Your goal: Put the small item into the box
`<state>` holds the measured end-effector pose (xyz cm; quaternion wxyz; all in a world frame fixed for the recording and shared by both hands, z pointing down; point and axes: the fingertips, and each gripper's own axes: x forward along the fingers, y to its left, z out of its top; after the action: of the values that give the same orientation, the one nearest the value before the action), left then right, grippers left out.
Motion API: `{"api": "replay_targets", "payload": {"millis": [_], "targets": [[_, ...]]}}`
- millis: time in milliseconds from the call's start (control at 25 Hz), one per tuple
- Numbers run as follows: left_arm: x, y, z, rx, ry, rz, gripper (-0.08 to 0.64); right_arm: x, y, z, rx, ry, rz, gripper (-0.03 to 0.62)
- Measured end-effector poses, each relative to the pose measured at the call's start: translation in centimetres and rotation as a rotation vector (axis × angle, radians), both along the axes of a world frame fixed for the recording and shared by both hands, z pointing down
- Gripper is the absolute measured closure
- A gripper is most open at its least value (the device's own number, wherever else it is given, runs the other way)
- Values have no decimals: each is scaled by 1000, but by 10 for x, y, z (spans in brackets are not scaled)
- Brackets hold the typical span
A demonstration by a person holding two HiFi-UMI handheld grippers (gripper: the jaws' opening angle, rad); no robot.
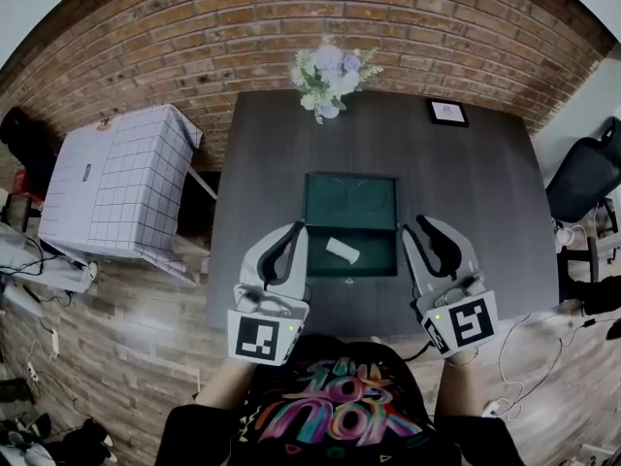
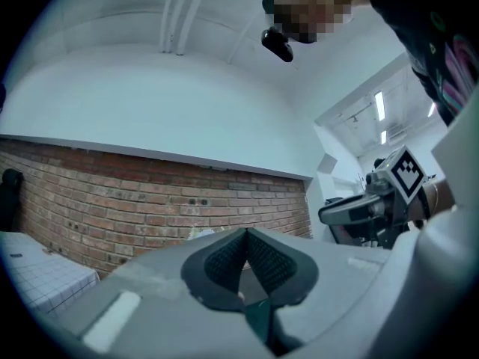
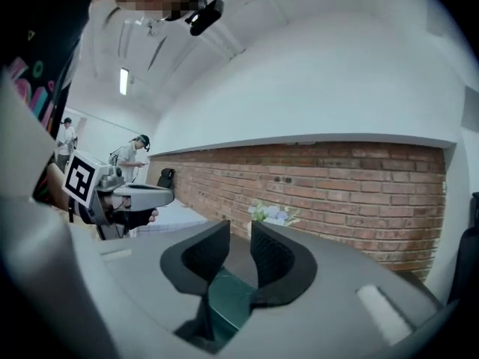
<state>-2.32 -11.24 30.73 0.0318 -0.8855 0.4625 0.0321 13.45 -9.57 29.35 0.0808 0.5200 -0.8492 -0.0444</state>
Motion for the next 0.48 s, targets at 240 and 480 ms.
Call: {"api": "replay_targets", "payload": {"millis": [240, 480], "targets": [[-3, -1, 0, 0, -18, 4, 558, 22, 4, -3, 30, -29, 92, 570], [-12, -2, 8, -29, -25, -11, 558, 34, 9, 8, 12, -42, 130, 591]]}}
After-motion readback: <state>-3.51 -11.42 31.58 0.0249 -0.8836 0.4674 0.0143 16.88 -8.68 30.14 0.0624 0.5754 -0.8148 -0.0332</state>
